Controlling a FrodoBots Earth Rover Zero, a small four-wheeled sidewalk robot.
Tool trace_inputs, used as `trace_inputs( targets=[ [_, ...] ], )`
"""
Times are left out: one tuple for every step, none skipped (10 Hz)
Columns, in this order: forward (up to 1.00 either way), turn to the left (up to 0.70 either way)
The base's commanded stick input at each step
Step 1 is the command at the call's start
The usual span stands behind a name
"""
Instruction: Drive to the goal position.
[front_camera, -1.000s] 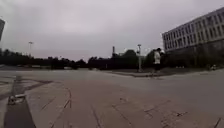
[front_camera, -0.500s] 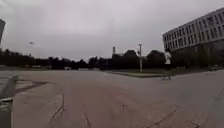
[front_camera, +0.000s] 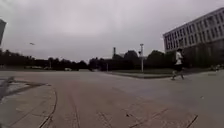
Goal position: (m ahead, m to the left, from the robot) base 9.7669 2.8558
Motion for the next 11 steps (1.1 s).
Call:
trace_inputs(
  targets=[
    [0.70, 0.13],
    [0.70, 0.30],
    [0.70, 0.36],
    [0.70, 0.33],
    [0.70, 0.29],
    [0.70, 0.25],
    [0.70, 0.21],
    [0.70, 0.17],
    [0.70, 0.13],
    [0.70, 0.09],
    [0.70, 0.05]
  ],
)
